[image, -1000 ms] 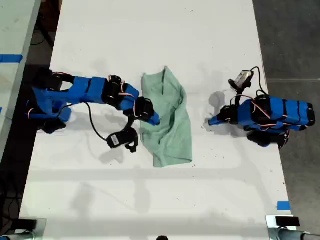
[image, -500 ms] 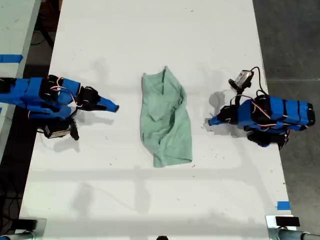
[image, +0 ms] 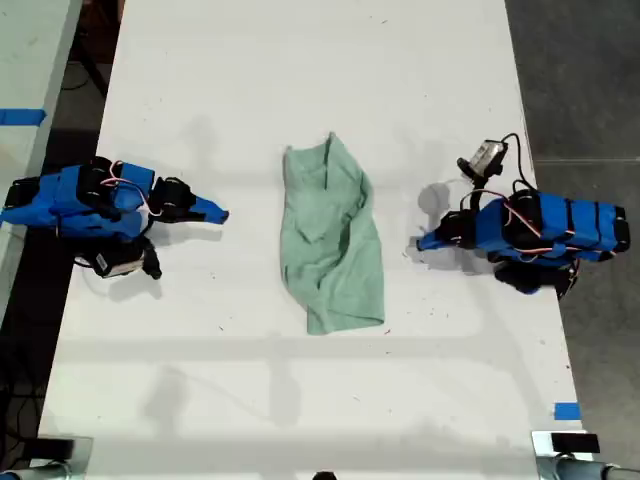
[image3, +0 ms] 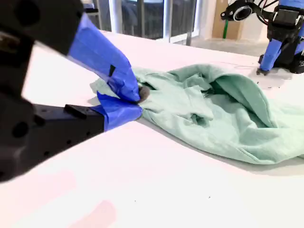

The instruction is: Fold t shirt

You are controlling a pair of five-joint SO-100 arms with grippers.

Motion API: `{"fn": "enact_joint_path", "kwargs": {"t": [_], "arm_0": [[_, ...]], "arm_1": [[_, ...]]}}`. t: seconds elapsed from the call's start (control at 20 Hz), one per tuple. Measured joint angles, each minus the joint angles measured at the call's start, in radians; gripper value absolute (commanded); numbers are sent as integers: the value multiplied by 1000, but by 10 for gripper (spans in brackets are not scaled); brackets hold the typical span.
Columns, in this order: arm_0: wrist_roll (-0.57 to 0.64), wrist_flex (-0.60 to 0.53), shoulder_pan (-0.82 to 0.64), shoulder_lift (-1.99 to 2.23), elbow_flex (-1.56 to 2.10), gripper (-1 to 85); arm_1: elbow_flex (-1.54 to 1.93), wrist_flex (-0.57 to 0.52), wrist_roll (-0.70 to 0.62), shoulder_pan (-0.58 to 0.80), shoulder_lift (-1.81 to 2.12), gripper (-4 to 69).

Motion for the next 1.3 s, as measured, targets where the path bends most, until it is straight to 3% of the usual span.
{"fn": "enact_joint_path", "kwargs": {"t": [1.3], "arm_0": [[-9, 18, 0, 0, 0, 1]], "arm_1": [[0, 0, 12, -6, 0, 11]]}}
